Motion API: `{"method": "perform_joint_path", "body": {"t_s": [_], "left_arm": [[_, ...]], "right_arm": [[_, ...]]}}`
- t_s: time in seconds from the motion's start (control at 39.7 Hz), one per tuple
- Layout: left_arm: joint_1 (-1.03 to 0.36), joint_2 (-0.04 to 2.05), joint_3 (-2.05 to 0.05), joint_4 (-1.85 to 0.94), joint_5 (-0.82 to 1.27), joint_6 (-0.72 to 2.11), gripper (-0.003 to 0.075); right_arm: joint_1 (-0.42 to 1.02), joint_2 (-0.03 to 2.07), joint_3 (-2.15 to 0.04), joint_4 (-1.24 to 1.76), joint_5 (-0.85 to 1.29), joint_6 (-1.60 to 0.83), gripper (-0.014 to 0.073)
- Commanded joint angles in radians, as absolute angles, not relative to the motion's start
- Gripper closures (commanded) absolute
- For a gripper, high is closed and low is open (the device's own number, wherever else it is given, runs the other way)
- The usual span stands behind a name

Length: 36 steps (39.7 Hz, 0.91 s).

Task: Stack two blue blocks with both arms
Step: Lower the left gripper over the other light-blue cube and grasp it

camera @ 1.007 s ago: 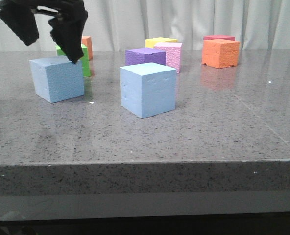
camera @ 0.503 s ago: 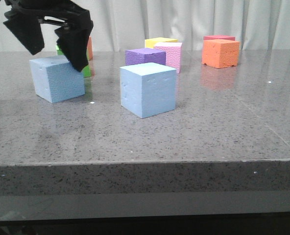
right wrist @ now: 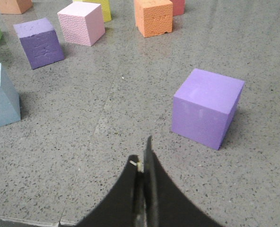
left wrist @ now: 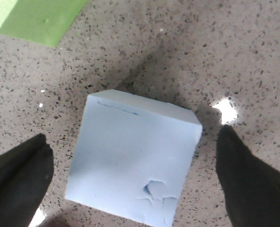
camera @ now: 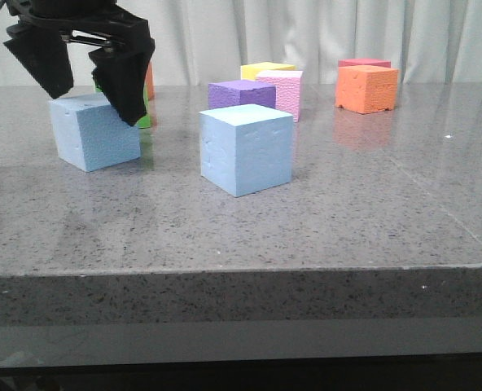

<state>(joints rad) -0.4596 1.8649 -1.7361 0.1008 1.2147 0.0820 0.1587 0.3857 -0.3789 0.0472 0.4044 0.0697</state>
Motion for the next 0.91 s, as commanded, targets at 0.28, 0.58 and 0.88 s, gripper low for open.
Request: {"method": "perform_joint_path", "body": {"t_s": [0.28,0.58,0.88], "left_arm": [[-0.464,1.818,-1.767,0.074,1.168,0.085,0.0048],[-0.464,1.854,-1.765,0.052,1.187,0.085,0.0048],[-0.464,1.856,-1.778,0.06,1.198,0.085,0.0052]], "right_arm": [[0.153,0.389,-0.404,0.037,0.32,0.067,0.0631],[0.153,0.389,-0.404,0.037,0.32,0.067,0.0631],[0.153,0.389,-0.404,0.037,0.32,0.067,0.0631]]}}
